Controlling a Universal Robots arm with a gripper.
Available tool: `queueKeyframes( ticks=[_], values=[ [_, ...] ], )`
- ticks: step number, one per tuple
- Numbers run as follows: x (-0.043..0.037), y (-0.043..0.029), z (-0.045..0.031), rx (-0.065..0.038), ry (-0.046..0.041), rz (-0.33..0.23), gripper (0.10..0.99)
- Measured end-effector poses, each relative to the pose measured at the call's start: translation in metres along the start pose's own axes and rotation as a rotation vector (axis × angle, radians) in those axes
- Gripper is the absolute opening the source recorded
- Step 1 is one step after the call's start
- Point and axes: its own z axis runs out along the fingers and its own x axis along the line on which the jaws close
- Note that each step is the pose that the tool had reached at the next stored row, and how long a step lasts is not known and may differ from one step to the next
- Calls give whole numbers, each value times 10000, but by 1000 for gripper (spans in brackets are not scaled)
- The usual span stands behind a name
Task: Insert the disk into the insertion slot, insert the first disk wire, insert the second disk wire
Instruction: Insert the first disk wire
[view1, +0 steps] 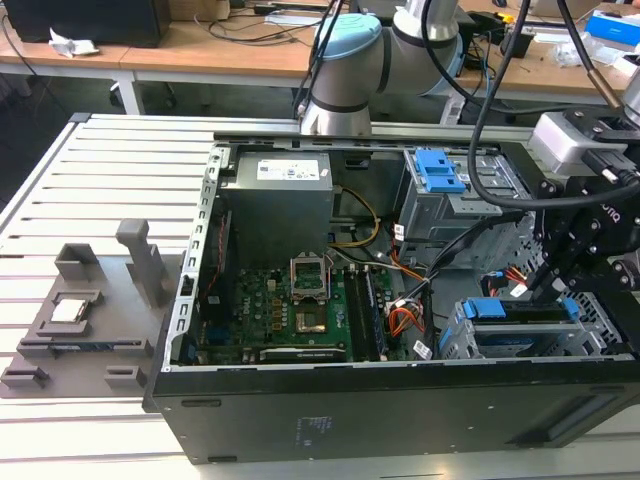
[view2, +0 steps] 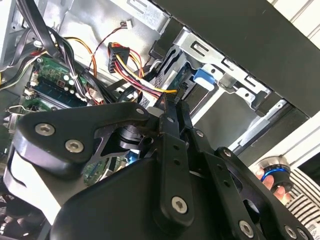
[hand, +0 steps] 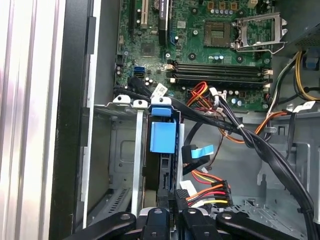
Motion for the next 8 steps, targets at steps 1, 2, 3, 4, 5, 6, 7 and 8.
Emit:
queueKeyframes(
  ticks=[1, 2, 3, 4, 5, 6, 7, 8],
  values=[
    [0, -1, 0, -3, -5, 86, 165],
    [1, -1, 0, -4, -6, 105, 165],
    [4, -2, 0, -4, -7, 116, 165],
    [13, -2, 1, -5, -8, 127, 165],
    [15, -2, 1, -5, -8, 130, 165],
    [16, -2, 2, -5, -10, 132, 165],
    [17, -3, 2, -5, -8, 133, 165],
    [17, -10, 2, -6, -7, 131, 165]
  ],
)
